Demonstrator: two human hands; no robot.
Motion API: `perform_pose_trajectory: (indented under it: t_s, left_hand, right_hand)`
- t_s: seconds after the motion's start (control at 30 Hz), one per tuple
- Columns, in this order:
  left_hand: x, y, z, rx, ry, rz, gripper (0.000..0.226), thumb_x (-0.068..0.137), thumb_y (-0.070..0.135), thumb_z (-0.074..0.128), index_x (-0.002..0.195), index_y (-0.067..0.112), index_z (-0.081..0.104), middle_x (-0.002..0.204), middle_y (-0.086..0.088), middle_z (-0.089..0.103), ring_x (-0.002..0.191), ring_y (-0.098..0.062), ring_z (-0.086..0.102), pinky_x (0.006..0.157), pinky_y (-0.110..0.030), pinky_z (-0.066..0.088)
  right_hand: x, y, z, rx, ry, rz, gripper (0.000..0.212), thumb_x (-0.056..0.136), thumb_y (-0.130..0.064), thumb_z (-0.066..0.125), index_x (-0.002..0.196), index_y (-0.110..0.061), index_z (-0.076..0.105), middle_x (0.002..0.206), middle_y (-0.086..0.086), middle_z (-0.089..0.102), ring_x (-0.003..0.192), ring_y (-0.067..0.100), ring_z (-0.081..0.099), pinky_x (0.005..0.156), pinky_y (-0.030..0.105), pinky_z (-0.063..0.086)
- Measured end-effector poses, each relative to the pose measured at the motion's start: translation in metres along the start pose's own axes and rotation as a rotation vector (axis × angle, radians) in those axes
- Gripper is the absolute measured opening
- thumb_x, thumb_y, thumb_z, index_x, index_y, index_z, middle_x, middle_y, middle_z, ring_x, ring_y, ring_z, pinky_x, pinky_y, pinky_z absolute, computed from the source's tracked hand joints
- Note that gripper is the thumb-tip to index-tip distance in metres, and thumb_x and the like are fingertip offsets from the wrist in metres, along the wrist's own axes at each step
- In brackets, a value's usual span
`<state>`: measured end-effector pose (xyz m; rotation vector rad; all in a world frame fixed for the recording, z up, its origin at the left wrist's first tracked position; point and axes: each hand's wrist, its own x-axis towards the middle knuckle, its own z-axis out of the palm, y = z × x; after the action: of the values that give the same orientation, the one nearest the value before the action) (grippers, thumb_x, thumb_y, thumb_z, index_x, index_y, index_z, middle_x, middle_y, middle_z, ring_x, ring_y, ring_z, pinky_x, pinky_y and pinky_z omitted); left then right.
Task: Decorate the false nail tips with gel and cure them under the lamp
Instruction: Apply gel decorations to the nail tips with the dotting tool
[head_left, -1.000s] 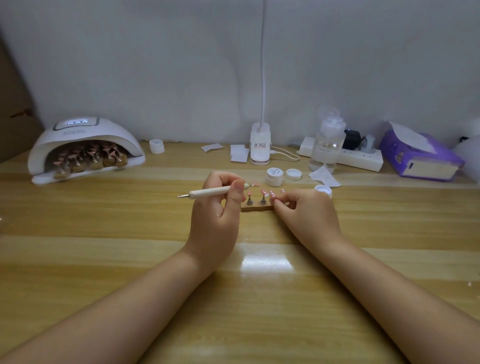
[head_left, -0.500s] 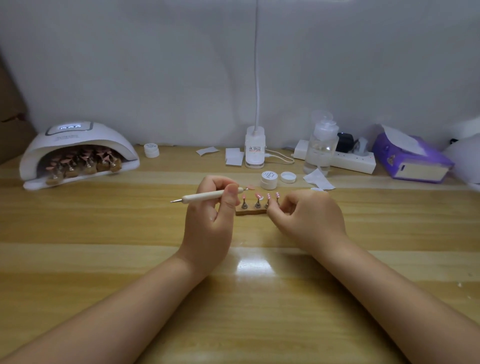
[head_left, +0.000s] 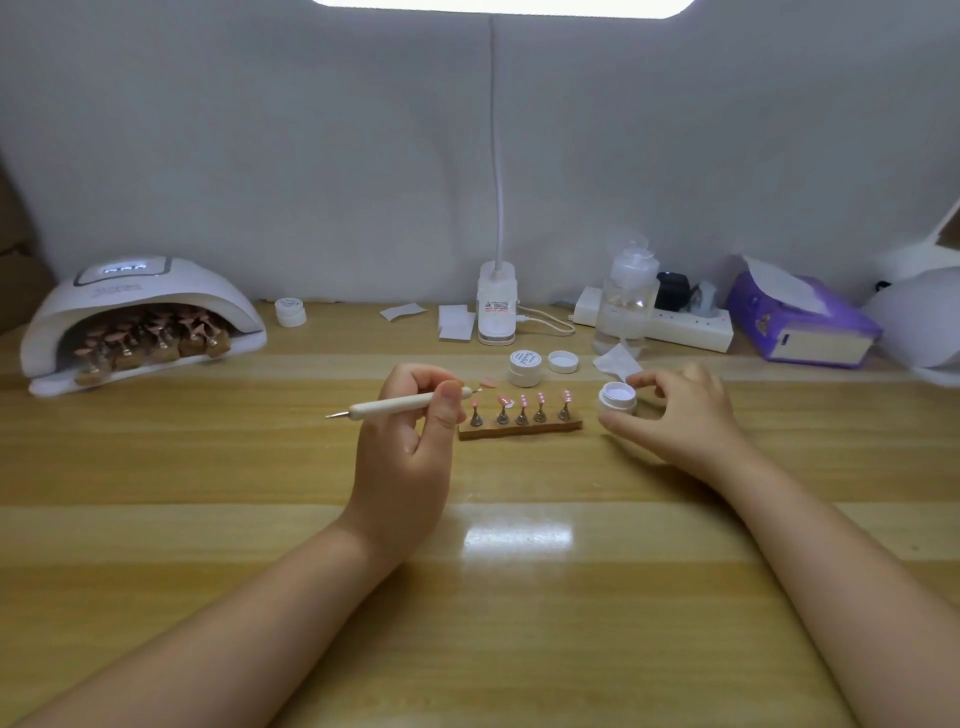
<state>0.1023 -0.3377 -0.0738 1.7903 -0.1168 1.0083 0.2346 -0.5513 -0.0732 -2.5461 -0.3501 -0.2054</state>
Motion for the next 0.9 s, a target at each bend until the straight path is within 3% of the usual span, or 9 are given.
perform_pose_trajectory:
  t_s: [0.27,0.37,0.47,0.6,0.73,0.9]
  left_hand:
    - [-0.001,0.001,-0.001,0.02,-0.009,0.008,0.011,0.093,0.023,0.047,0.085,0.026,0.053,0.077,0.016,0.063,0.072,0.0,0.06,0.066,-0.008,0.042]
    - [0.0,0.003,0.0,0.012,-0.009,0.006,0.011,0.093,0.023,0.047,0.085,0.026,0.053,0.077,0.017,0.064,0.071,0.001,0.06,0.065,-0.007,0.042]
    - [0.001,0.004,-0.001,0.018,0.0,0.005,0.011,0.093,0.023,0.047,0.085,0.026,0.053,0.077,0.02,0.064,0.072,0.001,0.061,0.065,-0.008,0.043]
    - [0.002,0.006,-0.002,0.025,0.013,0.007,0.011,0.094,0.027,0.047,0.084,0.028,0.053,0.076,0.019,0.064,0.07,0.001,0.059,0.063,-0.008,0.043]
    - [0.003,0.01,-0.003,0.061,0.055,0.041,0.017,0.092,0.04,0.043,0.08,0.03,0.05,0.069,0.018,0.061,0.061,-0.003,0.054,0.056,-0.009,0.039]
    - [0.0,0.011,0.0,0.082,0.011,0.005,0.018,0.093,0.026,0.046,0.075,0.024,0.049,0.066,0.025,0.061,0.059,0.003,0.055,0.055,-0.007,0.037]
  right_hand:
    - [0.005,0.004,0.005,-0.024,0.069,-0.016,0.038,0.066,-0.055,0.07,0.092,-0.028,0.068,0.093,-0.002,0.051,0.105,0.023,0.046,0.088,0.03,0.035]
    - [0.003,0.001,0.004,0.042,0.133,-0.068,0.029,0.066,-0.05,0.074,0.082,-0.027,0.064,0.09,-0.002,0.052,0.102,0.022,0.046,0.083,0.028,0.033]
    - [-0.002,-0.014,0.003,0.121,0.288,-0.163,0.025,0.067,-0.039,0.077,0.08,-0.026,0.06,0.088,-0.001,0.052,0.097,0.022,0.046,0.077,0.024,0.027]
    - [-0.017,-0.047,0.007,0.114,0.432,-0.395,0.03,0.065,-0.032,0.079,0.079,-0.012,0.061,0.08,-0.001,0.05,0.081,0.021,0.045,0.07,0.024,0.027]
    - [-0.033,-0.067,0.015,0.08,0.434,-0.562,0.034,0.061,-0.032,0.076,0.075,-0.006,0.059,0.076,0.001,0.046,0.074,0.024,0.043,0.067,0.033,0.035]
    - [-0.044,-0.071,0.026,0.029,0.397,-0.647,0.035,0.059,-0.03,0.078,0.071,-0.006,0.057,0.072,0.005,0.045,0.07,0.025,0.043,0.064,0.039,0.039]
